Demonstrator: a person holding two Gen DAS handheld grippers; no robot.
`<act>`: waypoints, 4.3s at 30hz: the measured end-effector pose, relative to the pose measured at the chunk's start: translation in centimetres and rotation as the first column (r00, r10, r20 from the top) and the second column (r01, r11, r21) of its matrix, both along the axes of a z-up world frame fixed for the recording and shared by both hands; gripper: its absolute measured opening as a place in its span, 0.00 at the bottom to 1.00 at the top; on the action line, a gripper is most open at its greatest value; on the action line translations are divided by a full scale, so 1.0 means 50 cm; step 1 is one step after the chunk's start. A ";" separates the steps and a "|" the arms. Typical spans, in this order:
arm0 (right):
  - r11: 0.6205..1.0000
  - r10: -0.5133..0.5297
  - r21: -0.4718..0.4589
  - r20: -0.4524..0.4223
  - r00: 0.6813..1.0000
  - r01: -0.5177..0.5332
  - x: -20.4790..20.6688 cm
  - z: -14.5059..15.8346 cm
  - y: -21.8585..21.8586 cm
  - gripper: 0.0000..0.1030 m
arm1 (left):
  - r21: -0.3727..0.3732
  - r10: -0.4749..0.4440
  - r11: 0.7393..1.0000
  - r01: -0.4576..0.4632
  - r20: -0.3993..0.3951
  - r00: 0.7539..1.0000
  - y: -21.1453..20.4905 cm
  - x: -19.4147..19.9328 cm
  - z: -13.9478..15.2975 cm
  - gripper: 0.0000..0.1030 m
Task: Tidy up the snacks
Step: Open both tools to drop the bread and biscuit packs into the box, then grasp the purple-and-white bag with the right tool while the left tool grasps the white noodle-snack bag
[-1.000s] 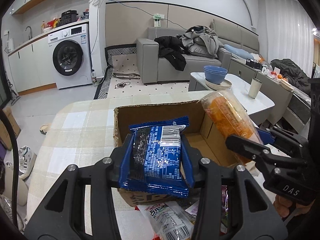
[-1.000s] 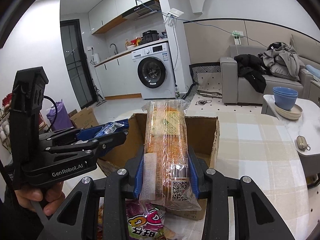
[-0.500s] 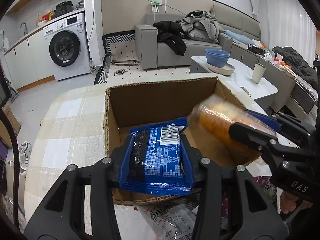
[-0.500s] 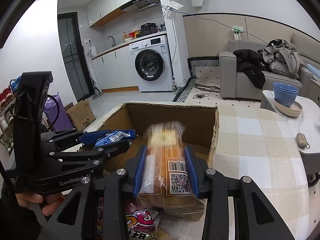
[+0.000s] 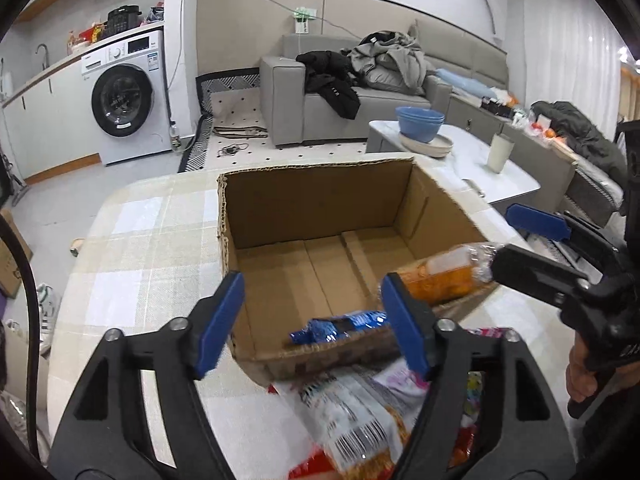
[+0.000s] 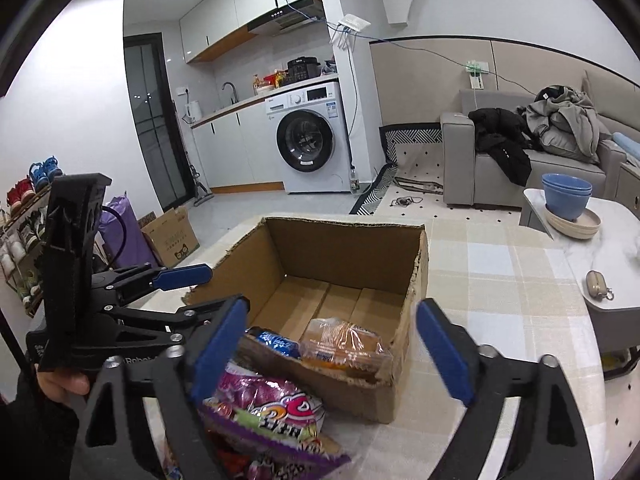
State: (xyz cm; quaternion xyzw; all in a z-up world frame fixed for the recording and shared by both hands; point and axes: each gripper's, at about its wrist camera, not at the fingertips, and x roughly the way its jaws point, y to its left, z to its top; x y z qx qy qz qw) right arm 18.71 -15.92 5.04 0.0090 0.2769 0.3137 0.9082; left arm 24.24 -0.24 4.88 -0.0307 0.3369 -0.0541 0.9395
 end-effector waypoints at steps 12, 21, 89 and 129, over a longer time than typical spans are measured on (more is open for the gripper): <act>0.999 -0.041 0.018 -0.036 0.998 0.042 -0.086 0.017 -0.051 1.00 | -0.015 0.037 0.999 -0.036 0.055 0.998 0.025 -0.129 0.030 0.99; 0.999 -0.040 -0.004 -0.076 0.996 0.039 -0.114 0.017 -0.050 1.00 | -0.015 0.062 0.998 -0.061 0.044 0.997 0.067 -0.204 0.023 0.99; 0.995 0.084 -0.044 -0.197 0.977 -0.094 -0.070 -0.107 0.070 0.81 | 0.045 0.070 0.997 -0.066 -0.085 0.994 0.096 -0.158 -0.049 0.99; 0.991 0.109 0.096 -0.165 0.980 -0.094 -0.078 -0.042 -0.001 0.77 | -0.060 -0.203 0.979 0.196 -0.138 0.969 -0.069 -0.117 -0.100 0.79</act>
